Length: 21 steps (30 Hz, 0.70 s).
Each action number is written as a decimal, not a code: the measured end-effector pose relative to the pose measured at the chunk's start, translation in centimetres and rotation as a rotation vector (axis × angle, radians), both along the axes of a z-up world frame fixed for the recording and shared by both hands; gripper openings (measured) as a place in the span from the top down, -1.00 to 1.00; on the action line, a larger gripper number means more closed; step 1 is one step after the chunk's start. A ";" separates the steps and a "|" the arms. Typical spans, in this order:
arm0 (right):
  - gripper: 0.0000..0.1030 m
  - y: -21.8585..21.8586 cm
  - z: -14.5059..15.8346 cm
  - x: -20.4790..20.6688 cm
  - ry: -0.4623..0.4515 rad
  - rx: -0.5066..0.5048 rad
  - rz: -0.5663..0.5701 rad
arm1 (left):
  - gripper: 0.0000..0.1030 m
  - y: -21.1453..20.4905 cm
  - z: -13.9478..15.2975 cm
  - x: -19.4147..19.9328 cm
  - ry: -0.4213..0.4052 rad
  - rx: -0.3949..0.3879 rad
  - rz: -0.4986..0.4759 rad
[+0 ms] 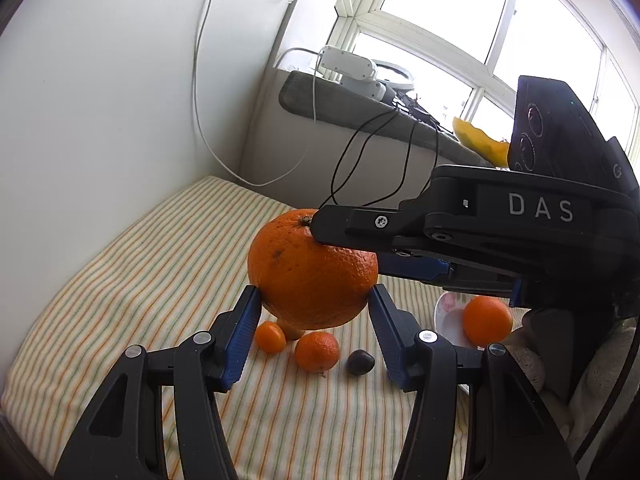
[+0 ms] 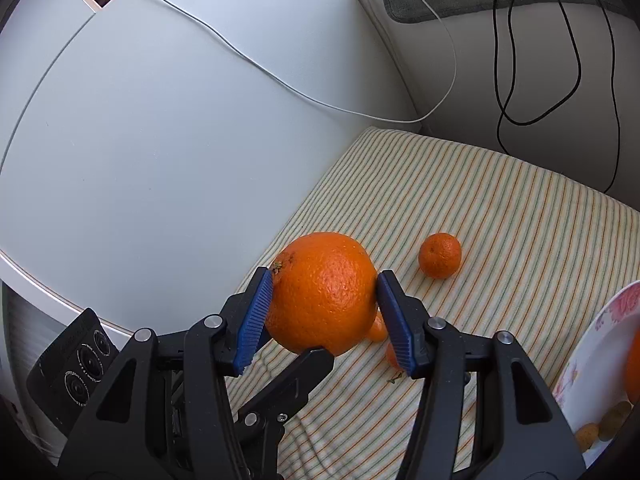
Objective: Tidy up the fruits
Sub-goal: 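Lift the tangerine off the cloth with the right tool, then carry the tangerine with the right tool over the white bowl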
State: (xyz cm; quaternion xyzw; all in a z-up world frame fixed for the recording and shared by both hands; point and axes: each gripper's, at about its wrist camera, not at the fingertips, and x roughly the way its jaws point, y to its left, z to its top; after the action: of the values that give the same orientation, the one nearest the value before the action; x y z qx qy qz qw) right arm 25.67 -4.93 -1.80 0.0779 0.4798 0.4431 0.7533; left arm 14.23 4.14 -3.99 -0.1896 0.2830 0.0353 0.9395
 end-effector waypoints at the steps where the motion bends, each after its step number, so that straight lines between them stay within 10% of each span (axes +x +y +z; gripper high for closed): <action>1: -0.10 -0.8 0.1 -0.1 0.000 0.003 -0.010 | -0.06 -0.5 0.0 0.0 -0.001 0.002 -0.012; 21: -0.10 -14.6 -1.4 0.9 0.011 0.003 -0.195 | -0.06 -11.5 -0.2 1.8 0.024 0.008 -0.237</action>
State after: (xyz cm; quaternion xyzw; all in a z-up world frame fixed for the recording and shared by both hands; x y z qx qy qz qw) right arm 26.52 -19.57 -3.21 0.1276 0.4734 0.3680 0.7901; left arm 16.00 -7.31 -4.18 -0.1508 0.3145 -0.0727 0.9344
